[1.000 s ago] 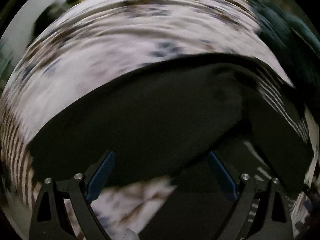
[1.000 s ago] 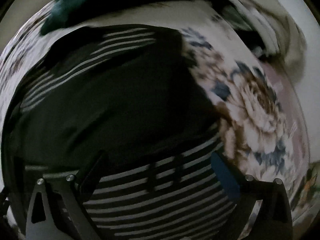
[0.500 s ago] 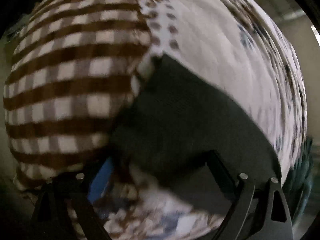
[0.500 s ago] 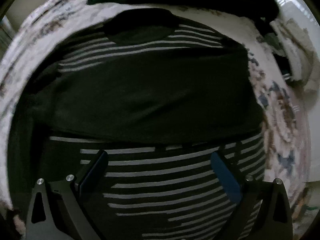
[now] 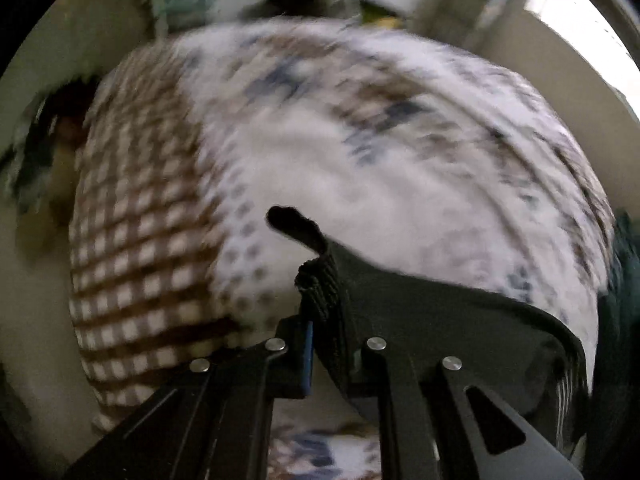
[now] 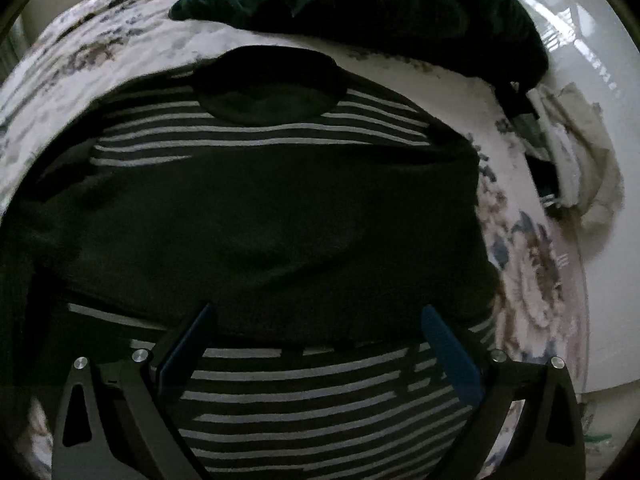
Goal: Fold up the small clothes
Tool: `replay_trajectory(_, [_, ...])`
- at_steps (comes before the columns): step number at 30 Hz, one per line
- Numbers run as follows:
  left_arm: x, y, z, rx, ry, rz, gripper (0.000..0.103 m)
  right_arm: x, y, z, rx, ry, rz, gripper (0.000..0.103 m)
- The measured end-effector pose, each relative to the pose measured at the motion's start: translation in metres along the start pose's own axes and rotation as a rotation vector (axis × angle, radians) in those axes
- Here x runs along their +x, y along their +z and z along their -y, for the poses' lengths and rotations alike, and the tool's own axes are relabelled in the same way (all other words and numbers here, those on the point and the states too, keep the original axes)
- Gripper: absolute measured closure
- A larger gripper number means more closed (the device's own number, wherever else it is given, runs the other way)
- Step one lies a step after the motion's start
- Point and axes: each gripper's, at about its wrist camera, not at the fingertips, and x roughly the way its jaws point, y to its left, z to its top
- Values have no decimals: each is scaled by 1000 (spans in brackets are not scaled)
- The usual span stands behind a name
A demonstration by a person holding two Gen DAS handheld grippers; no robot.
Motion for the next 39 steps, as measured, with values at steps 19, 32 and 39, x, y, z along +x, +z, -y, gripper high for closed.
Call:
replay_trajectory(19, [-104,-300,413,967,-666,-157,96,61,-43,230,387,51,-175,0])
replay_trajectory(32, [-81,-312,405,1044,-619,-288,13,58,-41,307,484,250,-134,0])
replay_trajectory(39, [-16,-173,334,916,-225,-54,13,66,17,273,486,493,-72,16])
